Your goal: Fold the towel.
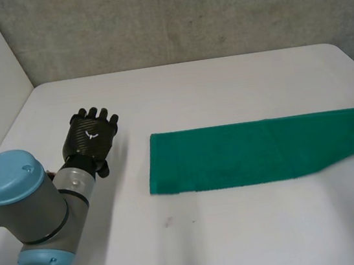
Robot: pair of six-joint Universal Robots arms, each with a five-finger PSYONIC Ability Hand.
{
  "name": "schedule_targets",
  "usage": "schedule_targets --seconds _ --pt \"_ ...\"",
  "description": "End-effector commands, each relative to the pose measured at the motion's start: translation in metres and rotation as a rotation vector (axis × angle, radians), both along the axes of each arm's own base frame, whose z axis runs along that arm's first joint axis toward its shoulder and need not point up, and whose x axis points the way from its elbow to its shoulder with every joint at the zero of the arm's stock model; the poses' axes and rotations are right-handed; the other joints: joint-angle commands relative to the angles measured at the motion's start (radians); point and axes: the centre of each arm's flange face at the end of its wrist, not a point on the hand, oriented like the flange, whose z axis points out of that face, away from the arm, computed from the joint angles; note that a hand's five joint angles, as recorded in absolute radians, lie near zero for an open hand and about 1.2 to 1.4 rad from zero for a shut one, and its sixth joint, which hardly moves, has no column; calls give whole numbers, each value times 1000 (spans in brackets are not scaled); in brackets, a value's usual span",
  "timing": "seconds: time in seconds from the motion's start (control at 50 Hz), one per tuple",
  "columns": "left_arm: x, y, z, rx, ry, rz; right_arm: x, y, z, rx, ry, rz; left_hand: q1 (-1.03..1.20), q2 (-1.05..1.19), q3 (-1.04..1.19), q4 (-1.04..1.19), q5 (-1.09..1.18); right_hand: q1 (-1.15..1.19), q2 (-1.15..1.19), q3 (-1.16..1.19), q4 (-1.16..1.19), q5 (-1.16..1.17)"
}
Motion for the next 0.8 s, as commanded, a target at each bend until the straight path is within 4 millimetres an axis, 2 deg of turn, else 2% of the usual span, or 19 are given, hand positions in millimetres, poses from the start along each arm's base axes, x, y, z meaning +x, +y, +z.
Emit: schedule_targets --seconds 0.02,0.08,0.1,0.16,0.18,0.22,0.24,0.28,0.3,0.34,0.36,0.42,0.46,0.52,0.54,0.62,0.66,0.7,0.8 --pt "0 0 0 5 9 2 114 27 38 -113 -113 315 -18 -29 -40 -29 -45 430 219 217 205 239" --pt "0 0 0 11 28 4 162 49 43 -119 -150 480 -18 -29 -40 -29 -45 430 219 217 205 239" --pt "0 1 1 13 32 4 193 67 46 -119 -171 599 -18 -29 -40 -29 -45 430 219 217 205 239" --pt "1 1 2 18 48 7 234 98 46 -111 -193 773 -18 -29 -40 -29 -45 430 219 217 205 239" --pt "0 1 2 21 50 6 257 119 41 -94 -198 878 -18 -29 -40 -29 -45 430 219 217 205 239" --pt "0 2 2 23 51 6 277 139 30 -57 -206 967 -18 -29 -40 -29 -45 430 219 217 205 239" --pt "1 2 3 21 51 6 293 156 14 -8 -210 1043 -18 -29 -40 -29 -45 430 219 217 205 239" --pt "1 2 3 21 52 7 305 172 -3 37 -208 1101 -18 -29 -40 -29 -45 430 219 217 205 239" --pt "1 3 4 20 52 6 305 172 -3 37 -208 1101 -18 -29 -40 -29 -45 430 219 217 205 239" --pt "2 3 4 20 52 6 316 185 -26 96 -196 1139 -18 -29 -40 -29 -45 430 219 217 205 239" --pt "2 3 4 20 52 6 319 188 -38 128 -191 1137 -18 -29 -40 -29 -45 73 -137 -140 -151 -117" --pt "2 4 3 23 51 6 317 184 -50 151 -181 1078 -18 -29 -40 -29 -45 -559 -770 -772 -784 -750" --pt "2 4 3 23 51 6 312 179 -48 147 -176 1001 -18 -29 -40 -29 -45 -792 -1002 -1005 -1016 -983" --pt "2 4 3 23 52 6 306 172 -46 142 -181 935 -18 -29 -40 -29 -45 -792 -1002 -1005 -1016 -983" --pt "2 4 3 24 52 4 285 150 -31 118 -221 808 -18 -29 -40 -29 -45 -792 -1002 -1005 -1016 -983" --pt "2 4 3 24 52 4 245 125 -19 139 -324 642 -18 -29 -40 -29 -45 -792 -1002 -1005 -1016 -983" --pt "1 4 3 24 52 3 224 122 -22 189 -402 575 -18 -29 -40 -29 -45 -792 -1002 -1005 -1016 -983" --pt "1 4 2 25 52 3 218 122 -24 206 -422 559 -18 -29 -40 -29 -45 -792 -1002 -1005 -1016 -983" --pt "0 5 1 27 51 -2 173 125 -45 313 -492 449 -18 -29 -40 -29 -45 -792 -1002 -1005 -1016 -983"
